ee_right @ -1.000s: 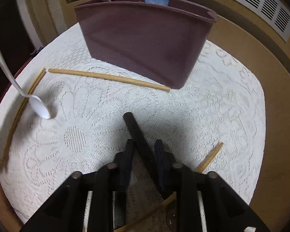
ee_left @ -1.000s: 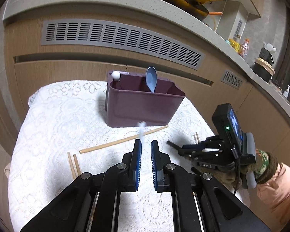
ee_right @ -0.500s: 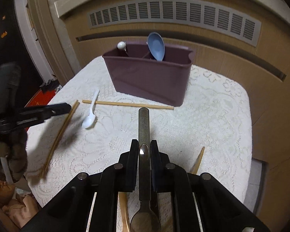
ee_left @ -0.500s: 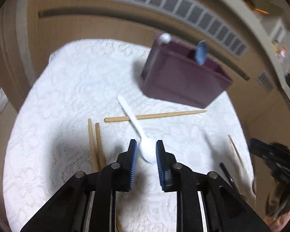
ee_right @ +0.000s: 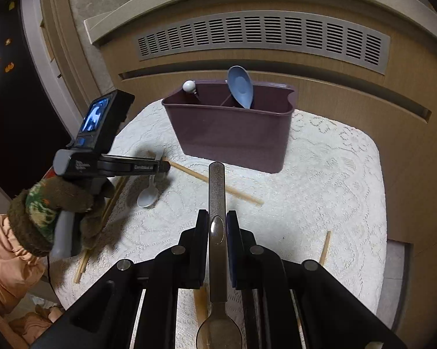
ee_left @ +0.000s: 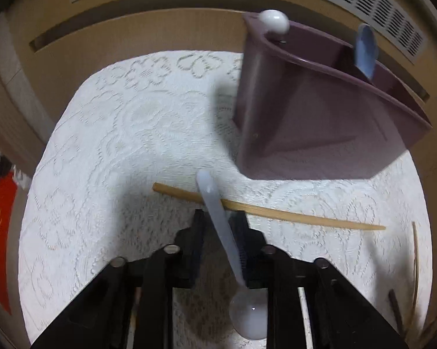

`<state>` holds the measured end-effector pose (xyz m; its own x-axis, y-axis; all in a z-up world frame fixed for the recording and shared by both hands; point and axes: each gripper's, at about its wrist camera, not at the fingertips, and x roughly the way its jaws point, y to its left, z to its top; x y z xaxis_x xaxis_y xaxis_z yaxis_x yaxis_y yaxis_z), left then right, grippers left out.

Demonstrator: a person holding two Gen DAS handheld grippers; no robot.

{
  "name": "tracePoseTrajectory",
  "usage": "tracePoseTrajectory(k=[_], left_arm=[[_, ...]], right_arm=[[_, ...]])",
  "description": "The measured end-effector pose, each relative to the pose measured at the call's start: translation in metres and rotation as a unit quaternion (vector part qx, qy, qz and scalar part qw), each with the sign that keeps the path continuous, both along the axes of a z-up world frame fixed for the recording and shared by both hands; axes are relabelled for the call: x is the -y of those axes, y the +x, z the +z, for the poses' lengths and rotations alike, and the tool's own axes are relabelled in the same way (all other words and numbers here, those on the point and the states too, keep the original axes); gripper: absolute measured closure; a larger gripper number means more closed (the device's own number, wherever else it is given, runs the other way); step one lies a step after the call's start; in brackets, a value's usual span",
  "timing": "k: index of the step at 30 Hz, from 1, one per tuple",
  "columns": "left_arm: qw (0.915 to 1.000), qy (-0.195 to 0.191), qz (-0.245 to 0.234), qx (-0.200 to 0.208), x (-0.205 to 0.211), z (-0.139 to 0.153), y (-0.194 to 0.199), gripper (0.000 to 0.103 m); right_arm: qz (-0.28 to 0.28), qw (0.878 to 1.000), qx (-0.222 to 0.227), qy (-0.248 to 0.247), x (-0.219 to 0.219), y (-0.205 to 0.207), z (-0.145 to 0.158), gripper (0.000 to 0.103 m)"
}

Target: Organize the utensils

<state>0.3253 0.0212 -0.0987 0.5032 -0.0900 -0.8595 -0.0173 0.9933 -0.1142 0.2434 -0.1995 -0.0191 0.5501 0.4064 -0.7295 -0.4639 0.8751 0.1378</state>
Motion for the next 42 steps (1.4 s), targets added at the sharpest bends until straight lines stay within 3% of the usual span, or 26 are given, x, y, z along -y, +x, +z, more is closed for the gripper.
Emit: tracePoseTrajectory(k=[3,11,15,18,21,25,29,33,42], left_arm=[[0.9987,-0.038,-0.025,0.024,0.002,0.007,-0.025,0.093],[0.9884,-0.064,-0.086,0.107,0.014,0.049,-0.104,0.093],[0.9797,-0.078,-0.095,0.158,0.019,0.09,-0.126,0.093],[0.9673,-0.083,-0.11,0.213,0.022,0.134,-0.133,0.093],[0.9496,-0.089,-0.126,0.273,0.025,0.188,-0.134,0.093],[0.9231,-0.077,-0.133,0.352,0.028,0.252,-0.12,0.093],[0.9063,-0.079,-0.132,0.394,0.025,0.281,-0.099,0.093],[0.9063,-0.087,-0.121,0.396,0.015,0.28,-0.062,0.093],[0.9318,-0.116,-0.112,0.325,0.009,0.211,0.033,0.093]], right_arm=[[-0.011,1.0,0.001,0.009,0.008,-0.005,0.003,0.092],[-0.037,0.999,0.012,0.025,0.023,-0.022,0.009,0.092],[-0.042,0.998,0.025,0.038,0.023,-0.031,0.019,0.092],[-0.042,0.996,0.058,0.051,0.024,-0.037,0.043,0.092],[-0.045,0.992,0.104,0.06,0.022,-0.036,0.08,0.092],[-0.049,0.977,0.192,0.079,0.015,-0.025,0.152,0.092],[-0.046,0.964,0.247,0.092,0.002,-0.003,0.197,0.092],[-0.041,0.957,0.269,0.098,-0.012,0.03,0.206,0.092],[-0.06,0.968,0.228,0.082,-0.037,0.128,0.149,0.092]])
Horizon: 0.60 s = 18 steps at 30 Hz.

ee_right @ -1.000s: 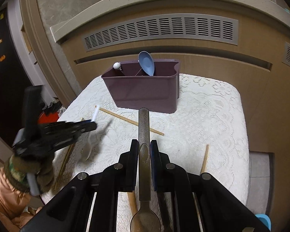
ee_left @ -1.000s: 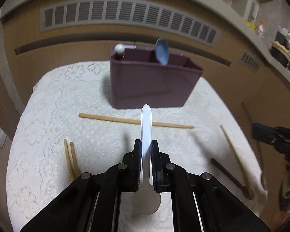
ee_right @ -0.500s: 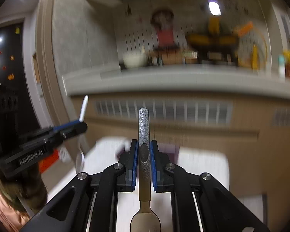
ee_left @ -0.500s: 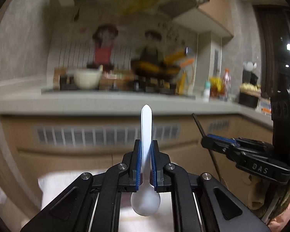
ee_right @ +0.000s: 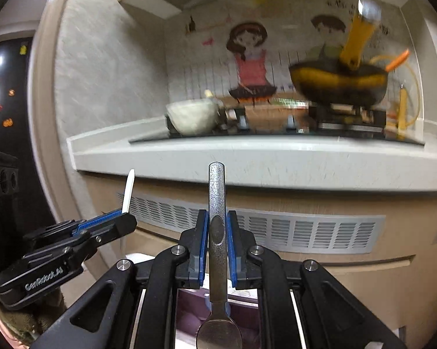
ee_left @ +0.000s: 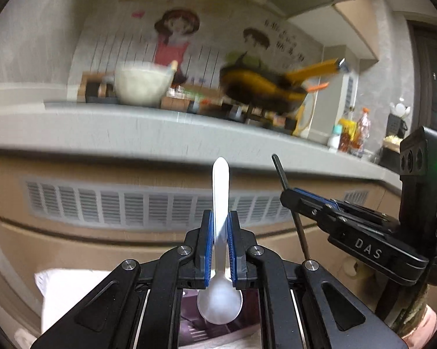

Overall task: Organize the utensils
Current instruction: 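Carry the white spoon and black-handled spoon over the caddy and open both grippers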

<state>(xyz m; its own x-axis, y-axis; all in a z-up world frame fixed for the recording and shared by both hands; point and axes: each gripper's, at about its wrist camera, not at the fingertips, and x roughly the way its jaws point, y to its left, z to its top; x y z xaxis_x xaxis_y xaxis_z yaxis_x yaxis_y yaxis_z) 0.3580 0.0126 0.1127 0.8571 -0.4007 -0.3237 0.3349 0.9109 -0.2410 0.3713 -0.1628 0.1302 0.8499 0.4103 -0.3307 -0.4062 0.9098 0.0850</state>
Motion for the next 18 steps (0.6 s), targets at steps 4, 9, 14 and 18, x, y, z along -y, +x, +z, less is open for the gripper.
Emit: tracePoseTrajectory(k=[4,9,14,18], left_arm=[[0.9991,-0.007,-0.004,-0.041,0.0,-0.04,0.031,0.093],[0.9966,0.007,-0.007,-0.082,0.012,-0.083,0.053,0.093],[0.9933,0.008,-0.008,-0.115,0.014,-0.109,0.058,0.092],[0.9926,0.003,-0.002,-0.122,0.01,-0.114,0.051,0.091]], right_arm=[[-0.01,0.999,-0.036,-0.006,-0.005,0.035,-0.038,0.092],[-0.015,0.998,-0.064,-0.018,-0.007,0.062,-0.077,0.092],[-0.012,0.997,-0.079,-0.025,-0.006,0.071,-0.102,0.092],[-0.005,0.996,-0.083,-0.038,-0.005,0.069,-0.112,0.089]])
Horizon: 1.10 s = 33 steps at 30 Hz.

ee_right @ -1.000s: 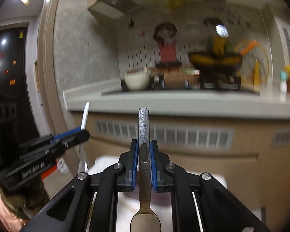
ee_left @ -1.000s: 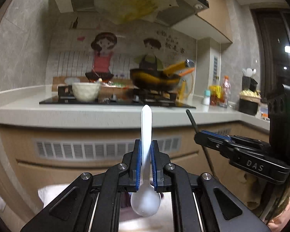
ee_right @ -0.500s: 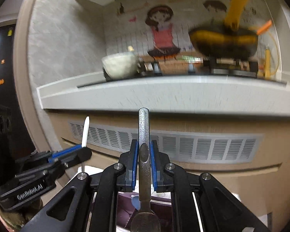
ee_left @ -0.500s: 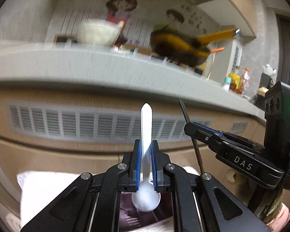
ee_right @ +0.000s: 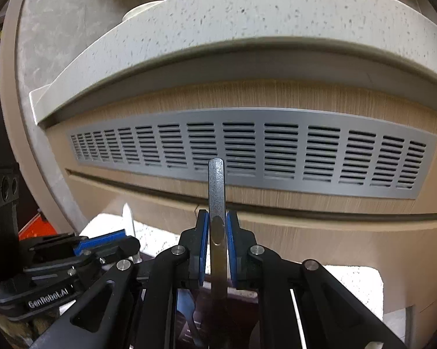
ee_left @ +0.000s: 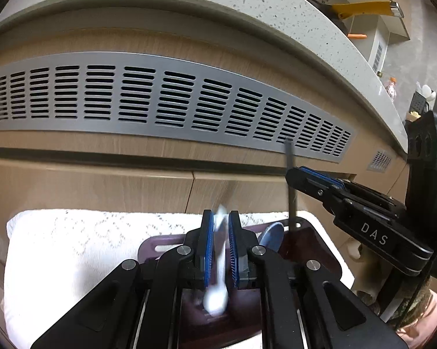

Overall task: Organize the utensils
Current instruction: 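Carry the white spoon and black-handled spoon over the caddy and open both grippers, then reach the left gripper to a chopstick while the right reaches to the wooden spoon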

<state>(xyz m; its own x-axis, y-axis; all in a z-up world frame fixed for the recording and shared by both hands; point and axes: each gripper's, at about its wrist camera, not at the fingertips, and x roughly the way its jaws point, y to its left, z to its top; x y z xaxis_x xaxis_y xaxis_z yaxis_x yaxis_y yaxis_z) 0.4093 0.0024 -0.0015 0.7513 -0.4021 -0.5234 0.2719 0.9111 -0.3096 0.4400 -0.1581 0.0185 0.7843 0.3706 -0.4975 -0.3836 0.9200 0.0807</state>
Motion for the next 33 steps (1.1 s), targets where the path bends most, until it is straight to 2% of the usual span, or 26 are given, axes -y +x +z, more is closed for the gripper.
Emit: tracePoseTrajectory(k=[4,8,9,12,17,19,21,26,29,31,33], left_arm=[[0.9998,-0.003,0.018,0.004,-0.015,0.007,-0.021,0.089],[0.9984,0.014,0.054,-0.003,-0.031,0.014,-0.046,0.066],[0.998,0.016,0.061,-0.007,-0.035,0.014,-0.052,0.062],[0.996,0.026,0.081,-0.026,-0.048,0.009,-0.074,0.061],[0.9912,0.041,0.1,-0.076,-0.063,-0.012,-0.108,0.059],[0.9883,0.05,0.102,-0.102,-0.071,-0.026,-0.122,0.057],[0.9845,0.061,0.101,-0.13,-0.08,-0.041,-0.137,0.057],[0.9749,0.085,0.105,-0.177,-0.085,-0.073,-0.165,0.057],[0.9709,0.092,0.103,-0.195,-0.083,-0.085,-0.178,0.057],[0.9694,0.094,0.105,-0.201,-0.079,-0.091,-0.184,0.057],[0.9686,0.086,0.102,-0.21,-0.075,-0.095,-0.187,0.057]], right_arm=[[-0.004,1.0,-0.01,-0.007,0.002,-0.009,0.001,0.083],[-0.008,1.0,-0.01,-0.023,0.008,-0.039,0.004,0.075],[-0.009,1.0,-0.01,-0.028,0.007,-0.049,0.006,0.069],[-0.016,0.999,-0.01,-0.044,0.013,-0.079,0.004,0.051],[-0.02,0.997,-0.006,-0.079,0.015,-0.127,-0.004,0.031],[-0.015,0.995,-0.002,-0.096,0.017,-0.151,-0.007,0.01],[-0.016,0.993,0.011,-0.114,0.021,-0.175,-0.012,0.001],[-0.019,0.988,0.022,-0.151,0.025,-0.215,-0.031,0.001],[-0.015,0.989,-0.009,-0.148,0.032,-0.228,-0.043,0.001],[-0.004,0.99,-0.051,-0.13,0.04,-0.234,-0.051,0.002],[-0.003,0.99,-0.062,-0.125,0.043,-0.243,-0.057,0.006]])
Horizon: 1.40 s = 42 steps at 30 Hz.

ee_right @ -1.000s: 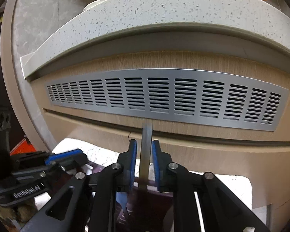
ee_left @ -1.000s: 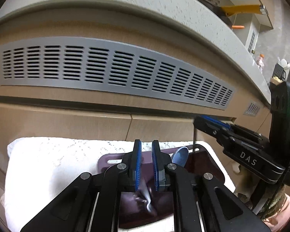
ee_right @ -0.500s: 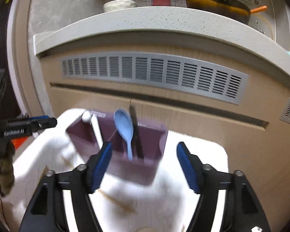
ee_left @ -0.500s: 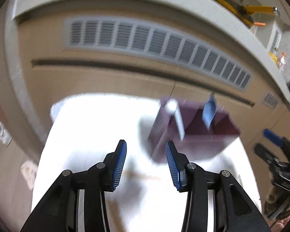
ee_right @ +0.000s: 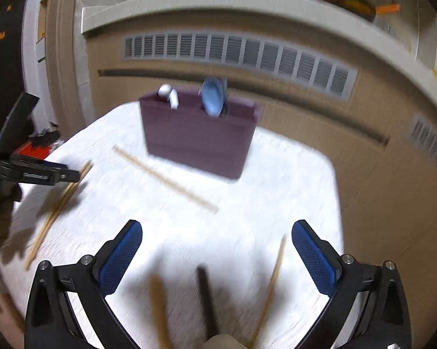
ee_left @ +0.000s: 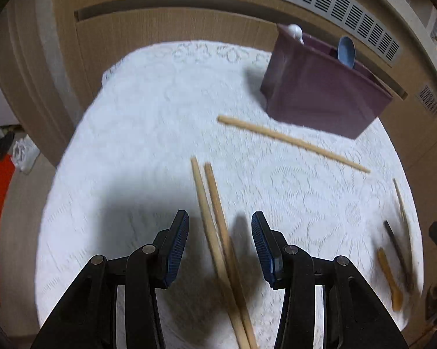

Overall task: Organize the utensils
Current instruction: 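Reach the left gripper to a chopstick while the right reaches to the wooden spoon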

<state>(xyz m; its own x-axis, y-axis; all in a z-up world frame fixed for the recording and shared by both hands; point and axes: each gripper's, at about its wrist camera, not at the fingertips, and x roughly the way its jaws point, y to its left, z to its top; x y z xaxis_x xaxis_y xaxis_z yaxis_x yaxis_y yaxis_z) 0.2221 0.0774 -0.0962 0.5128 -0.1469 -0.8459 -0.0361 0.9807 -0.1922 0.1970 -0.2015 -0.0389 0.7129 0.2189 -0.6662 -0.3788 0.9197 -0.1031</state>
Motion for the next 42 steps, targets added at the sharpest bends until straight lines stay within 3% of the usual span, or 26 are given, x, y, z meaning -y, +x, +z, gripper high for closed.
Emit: tracePoseTrajectory(k=[5,10,13,17,20,26,29,32,39,41,42], left_arm=[[0.9994,-0.023,-0.022,-0.012,0.018,-0.005,-0.007,0.057],[0.9929,-0.079,-0.086,-0.021,0.049,-0.003,-0.015,0.057],[0.9921,-0.087,-0.09,-0.013,0.05,0.005,-0.019,0.057],[0.9985,-0.023,-0.039,0.03,0.029,0.022,-0.024,0.052],[0.9988,0.01,-0.003,0.047,0.011,0.028,-0.029,0.049],[0.9983,0.018,0.023,0.05,-0.015,0.019,-0.035,0.047],[0.9969,0.047,0.041,0.048,-0.019,0.013,-0.034,0.047],[0.9965,0.043,0.052,0.049,-0.03,0.009,-0.036,0.047],[0.9938,0.056,0.077,0.058,-0.049,0.009,-0.041,0.045],[0.9941,0.05,0.077,0.057,-0.051,0.011,-0.045,0.045],[0.9943,0.049,0.075,0.058,-0.051,0.011,-0.046,0.044]], right_arm=[[0.015,0.999,-0.036,0.006,0.003,-0.021,-0.015,0.028],[0.058,0.993,-0.098,0.005,-0.019,-0.03,-0.038,0.054],[0.08,0.991,-0.111,0.0,-0.042,-0.029,-0.044,0.056],[0.107,0.987,-0.117,0.013,-0.073,-0.021,-0.041,0.056],[0.114,0.985,-0.128,0.026,-0.094,-0.005,-0.039,0.056],[0.105,0.968,-0.212,0.082,-0.142,0.037,-0.051,0.056],[0.1,0.97,-0.215,0.061,-0.163,0.042,-0.059,0.058],[0.086,0.971,-0.221,0.044,-0.179,0.047,-0.067,0.059],[0.09,0.98,-0.176,-0.012,-0.2,0.042,-0.069,0.059],[0.099,0.982,-0.158,-0.039,-0.202,0.036,-0.07,0.067],[0.104,0.982,-0.151,-0.046,-0.201,0.032,-0.069,0.077]])
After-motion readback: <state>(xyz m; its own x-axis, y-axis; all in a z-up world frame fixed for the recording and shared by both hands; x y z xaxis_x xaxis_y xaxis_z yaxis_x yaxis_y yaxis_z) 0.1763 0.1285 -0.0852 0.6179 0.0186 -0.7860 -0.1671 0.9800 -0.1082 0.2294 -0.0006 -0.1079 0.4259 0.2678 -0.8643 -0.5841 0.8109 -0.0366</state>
